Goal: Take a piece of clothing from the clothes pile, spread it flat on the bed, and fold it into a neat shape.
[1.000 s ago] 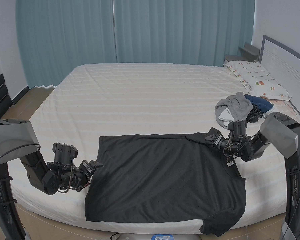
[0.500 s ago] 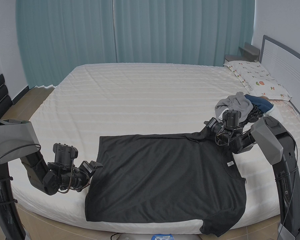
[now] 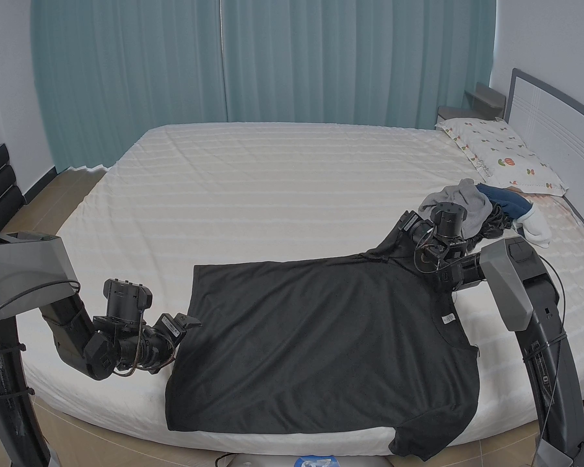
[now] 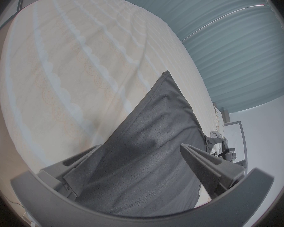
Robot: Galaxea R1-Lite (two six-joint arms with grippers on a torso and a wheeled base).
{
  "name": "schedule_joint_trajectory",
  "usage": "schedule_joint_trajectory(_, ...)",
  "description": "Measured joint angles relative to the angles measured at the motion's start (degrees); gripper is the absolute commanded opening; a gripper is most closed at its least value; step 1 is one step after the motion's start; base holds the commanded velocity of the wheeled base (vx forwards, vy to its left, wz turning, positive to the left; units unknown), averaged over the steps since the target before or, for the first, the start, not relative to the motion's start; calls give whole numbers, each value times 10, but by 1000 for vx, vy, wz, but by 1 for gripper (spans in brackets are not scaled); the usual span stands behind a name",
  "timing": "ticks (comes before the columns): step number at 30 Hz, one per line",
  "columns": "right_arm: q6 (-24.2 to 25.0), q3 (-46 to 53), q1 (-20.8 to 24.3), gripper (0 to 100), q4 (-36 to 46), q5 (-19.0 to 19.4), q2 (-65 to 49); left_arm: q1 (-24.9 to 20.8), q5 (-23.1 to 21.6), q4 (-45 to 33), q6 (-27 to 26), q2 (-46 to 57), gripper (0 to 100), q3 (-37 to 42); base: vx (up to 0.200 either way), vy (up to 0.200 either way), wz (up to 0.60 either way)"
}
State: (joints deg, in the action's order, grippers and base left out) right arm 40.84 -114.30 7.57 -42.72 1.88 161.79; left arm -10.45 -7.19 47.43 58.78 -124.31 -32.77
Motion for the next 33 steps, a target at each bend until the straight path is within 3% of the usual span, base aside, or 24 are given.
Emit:
schedule_joint_trajectory(1,0,-1,-1,100,0,0,3,0,0,0,0,0,100,0,0,0,0)
schedule_joint_trajectory(16,2,23,-14,100,21,1,3,0,0,0,0,0,100,1,0,0,0)
schedule_joint_trajectory(25,2,133,-16,100,29,37,-54,-1,0,0,0,0,100,1,0,0,0)
schedule_joint_trajectory(33,0,155,-45,100,40,57,-77,-3,3,0,0,0,100,2,0,0,0)
